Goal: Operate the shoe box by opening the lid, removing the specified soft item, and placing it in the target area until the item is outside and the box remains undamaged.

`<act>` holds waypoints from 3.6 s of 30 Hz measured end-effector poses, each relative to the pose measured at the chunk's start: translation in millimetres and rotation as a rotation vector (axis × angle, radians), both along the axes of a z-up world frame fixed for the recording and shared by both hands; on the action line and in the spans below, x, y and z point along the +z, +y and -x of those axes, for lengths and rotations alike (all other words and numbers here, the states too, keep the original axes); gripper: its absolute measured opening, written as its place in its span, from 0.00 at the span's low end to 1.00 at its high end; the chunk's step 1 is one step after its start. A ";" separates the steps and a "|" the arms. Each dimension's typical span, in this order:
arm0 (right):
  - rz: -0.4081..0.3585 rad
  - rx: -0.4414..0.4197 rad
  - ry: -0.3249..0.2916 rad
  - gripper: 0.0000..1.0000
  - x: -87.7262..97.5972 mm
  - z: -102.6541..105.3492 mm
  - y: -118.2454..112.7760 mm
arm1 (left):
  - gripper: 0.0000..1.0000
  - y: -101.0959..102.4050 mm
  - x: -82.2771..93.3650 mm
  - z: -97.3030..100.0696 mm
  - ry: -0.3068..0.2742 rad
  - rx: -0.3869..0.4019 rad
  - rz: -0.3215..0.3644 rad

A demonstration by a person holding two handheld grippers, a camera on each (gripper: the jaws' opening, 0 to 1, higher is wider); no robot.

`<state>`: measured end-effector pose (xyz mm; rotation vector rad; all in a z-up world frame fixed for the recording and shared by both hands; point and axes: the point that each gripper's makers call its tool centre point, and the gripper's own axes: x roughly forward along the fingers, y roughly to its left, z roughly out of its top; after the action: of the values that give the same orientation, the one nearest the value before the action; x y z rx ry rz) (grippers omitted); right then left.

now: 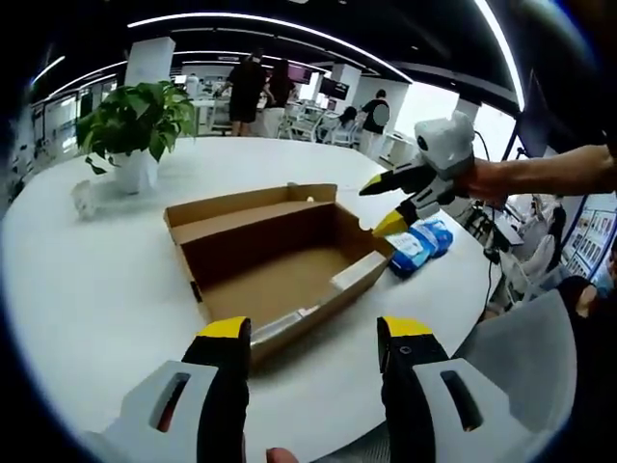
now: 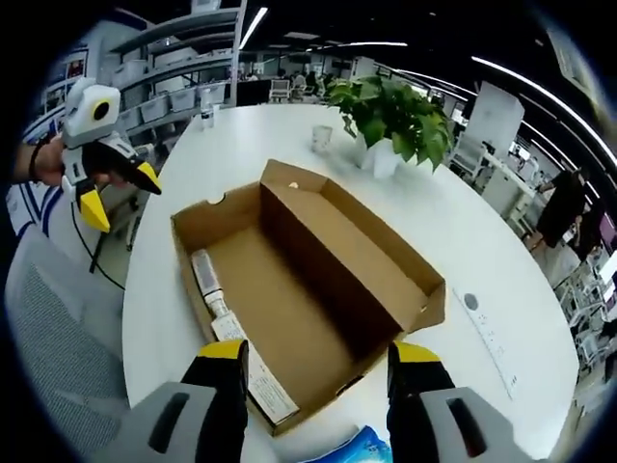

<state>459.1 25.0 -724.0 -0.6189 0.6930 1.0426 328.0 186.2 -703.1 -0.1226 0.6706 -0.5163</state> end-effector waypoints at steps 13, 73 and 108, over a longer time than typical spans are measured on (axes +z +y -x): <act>0.086 0.163 0.089 0.58 -19.7 5.1 15.8 | 0.54 3.7 -4.1 3.5 0.015 0.004 -0.003; 0.282 0.397 0.123 0.56 -80.9 15.3 48.7 | 0.53 13.6 -15.0 8.3 0.048 0.035 -0.007; 0.294 0.300 0.156 0.17 -79.2 16.2 38.3 | 0.53 13.8 -7.9 7.9 0.035 0.046 -0.009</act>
<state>442.9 63.4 -803.3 -0.9238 0.9193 1.2876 320.0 200.0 -711.0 -0.1385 0.7032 -0.4682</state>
